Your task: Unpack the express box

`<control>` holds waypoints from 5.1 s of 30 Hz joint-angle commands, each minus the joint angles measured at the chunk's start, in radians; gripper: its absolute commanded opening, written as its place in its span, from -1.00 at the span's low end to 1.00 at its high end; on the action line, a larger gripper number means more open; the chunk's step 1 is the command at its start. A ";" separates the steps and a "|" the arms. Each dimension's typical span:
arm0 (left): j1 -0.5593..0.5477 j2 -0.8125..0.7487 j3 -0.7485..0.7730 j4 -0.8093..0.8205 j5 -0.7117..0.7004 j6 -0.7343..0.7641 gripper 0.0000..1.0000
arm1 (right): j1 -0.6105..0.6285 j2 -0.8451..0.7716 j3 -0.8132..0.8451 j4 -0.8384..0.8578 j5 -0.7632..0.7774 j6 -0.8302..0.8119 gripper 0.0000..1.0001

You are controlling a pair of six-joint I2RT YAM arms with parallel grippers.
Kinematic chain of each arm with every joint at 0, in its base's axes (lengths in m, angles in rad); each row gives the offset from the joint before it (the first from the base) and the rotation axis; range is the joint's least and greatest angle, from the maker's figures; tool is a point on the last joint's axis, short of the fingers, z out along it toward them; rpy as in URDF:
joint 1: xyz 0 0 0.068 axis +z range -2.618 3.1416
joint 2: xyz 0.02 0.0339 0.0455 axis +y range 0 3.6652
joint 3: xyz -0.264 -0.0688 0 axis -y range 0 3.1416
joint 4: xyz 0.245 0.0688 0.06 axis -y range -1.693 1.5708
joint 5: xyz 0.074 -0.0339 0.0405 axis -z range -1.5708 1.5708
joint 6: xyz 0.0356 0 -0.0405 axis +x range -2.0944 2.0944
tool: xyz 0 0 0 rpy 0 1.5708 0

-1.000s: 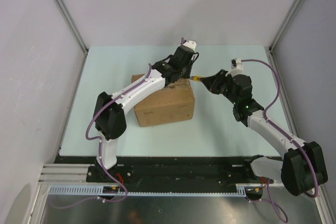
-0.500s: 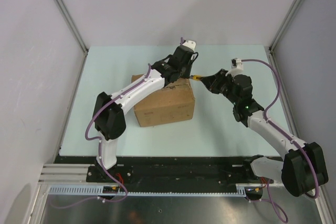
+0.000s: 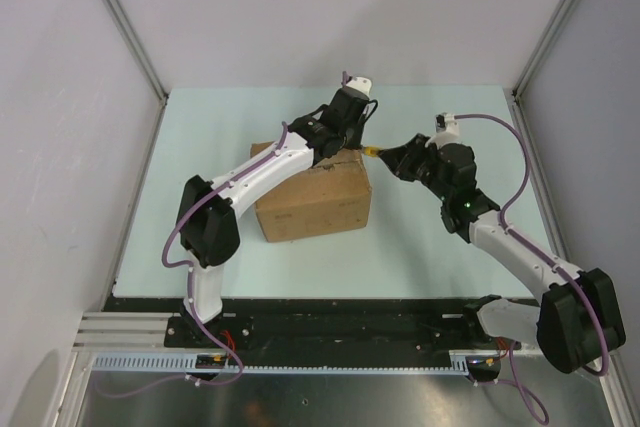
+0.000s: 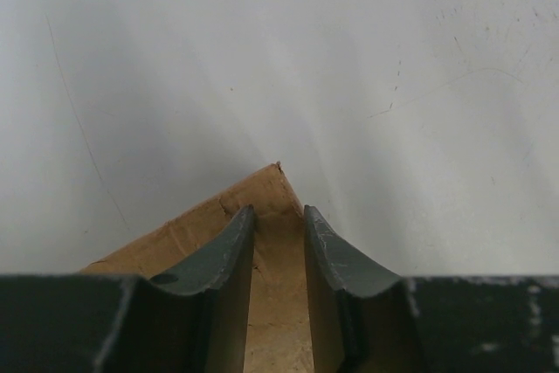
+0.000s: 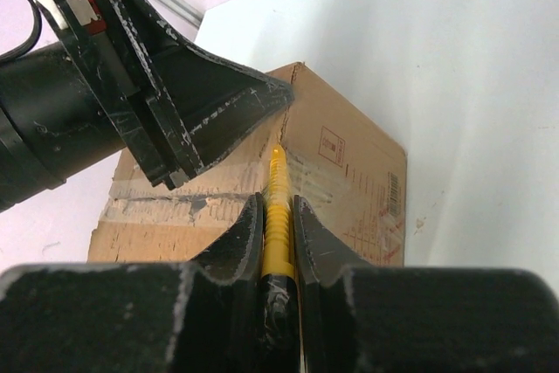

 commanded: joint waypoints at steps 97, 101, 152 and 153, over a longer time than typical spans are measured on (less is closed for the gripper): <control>-0.031 0.034 0.173 -0.311 -0.005 -0.081 -0.04 | -0.088 -0.137 0.078 -0.200 -0.143 0.012 -1.00; -0.033 0.032 0.175 -0.311 -0.029 -0.055 -0.04 | -0.088 -0.085 0.092 -0.163 -0.175 0.024 -1.00; -0.039 0.069 0.285 -0.311 -0.071 0.013 0.40 | 0.004 -0.284 0.125 -0.632 -0.193 -0.052 -1.00; -0.038 0.067 0.288 -0.311 -0.075 0.018 0.40 | 0.001 -0.295 0.124 -0.643 -0.189 -0.052 -1.00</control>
